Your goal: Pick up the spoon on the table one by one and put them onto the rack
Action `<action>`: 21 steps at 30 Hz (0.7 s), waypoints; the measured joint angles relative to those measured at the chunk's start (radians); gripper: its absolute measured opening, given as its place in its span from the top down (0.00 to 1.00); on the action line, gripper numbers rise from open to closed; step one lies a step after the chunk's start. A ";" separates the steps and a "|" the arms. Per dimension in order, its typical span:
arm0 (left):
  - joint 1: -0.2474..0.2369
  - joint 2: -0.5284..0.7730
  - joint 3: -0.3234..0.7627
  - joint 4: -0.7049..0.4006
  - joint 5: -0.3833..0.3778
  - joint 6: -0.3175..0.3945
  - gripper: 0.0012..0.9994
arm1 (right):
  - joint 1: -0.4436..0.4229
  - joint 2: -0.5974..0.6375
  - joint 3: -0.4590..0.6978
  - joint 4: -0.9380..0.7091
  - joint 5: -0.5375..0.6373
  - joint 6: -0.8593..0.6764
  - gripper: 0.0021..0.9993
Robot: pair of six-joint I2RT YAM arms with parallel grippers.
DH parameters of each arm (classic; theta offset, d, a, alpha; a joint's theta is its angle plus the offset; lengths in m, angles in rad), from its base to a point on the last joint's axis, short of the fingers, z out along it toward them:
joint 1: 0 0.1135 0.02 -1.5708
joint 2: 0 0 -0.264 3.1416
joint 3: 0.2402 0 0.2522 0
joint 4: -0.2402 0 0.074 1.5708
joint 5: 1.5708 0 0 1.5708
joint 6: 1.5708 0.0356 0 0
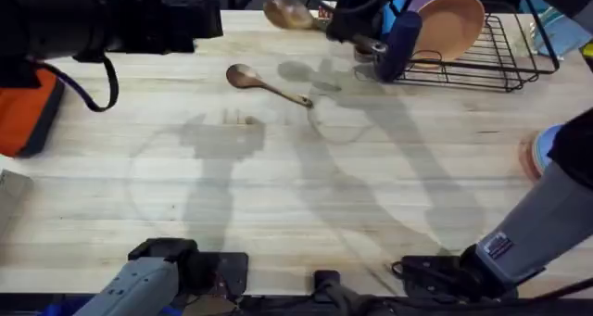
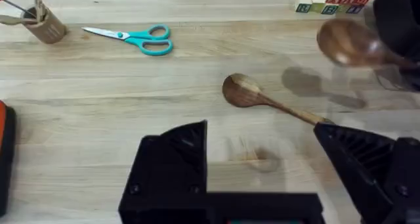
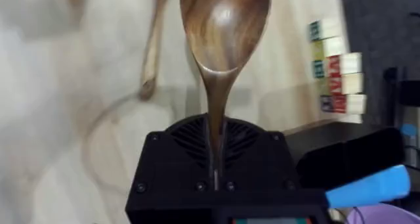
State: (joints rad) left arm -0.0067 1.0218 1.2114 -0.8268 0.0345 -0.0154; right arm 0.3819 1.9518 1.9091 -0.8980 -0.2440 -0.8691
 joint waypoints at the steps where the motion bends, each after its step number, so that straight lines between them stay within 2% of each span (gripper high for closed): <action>1: 0.000 0.000 0.000 0.000 0.000 0.000 0.01 | -0.002 0.000 0.000 0.026 0.000 0.014 0.97; 7: 0.000 0.000 0.000 0.000 0.000 0.000 0.01 | -0.005 0.000 0.000 0.189 -0.001 0.087 0.97; 8: 0.000 0.000 0.000 0.000 0.000 0.000 0.01 | -0.007 0.000 0.000 0.280 -0.001 0.119 0.97; 13: 0.000 0.000 0.000 0.000 0.000 0.000 0.01 | -0.028 0.000 0.000 0.431 -0.005 0.160 0.97; 16: 0.000 0.000 0.000 0.000 0.000 0.000 0.01 | -0.051 0.000 0.000 0.503 -0.005 0.178 0.97; 17: 0.000 0.000 0.000 0.000 0.000 0.000 0.01 | -0.091 0.000 0.000 0.586 -0.005 0.202 0.97; 21: 0.000 0.000 0.000 0.002 0.000 0.000 0.01 | -0.123 0.000 0.000 0.643 -0.007 0.221 0.97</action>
State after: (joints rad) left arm -0.0067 1.0218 1.2114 -0.8247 0.0345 -0.0154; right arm 0.2590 1.9514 1.9091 -0.2549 -0.2507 -0.6480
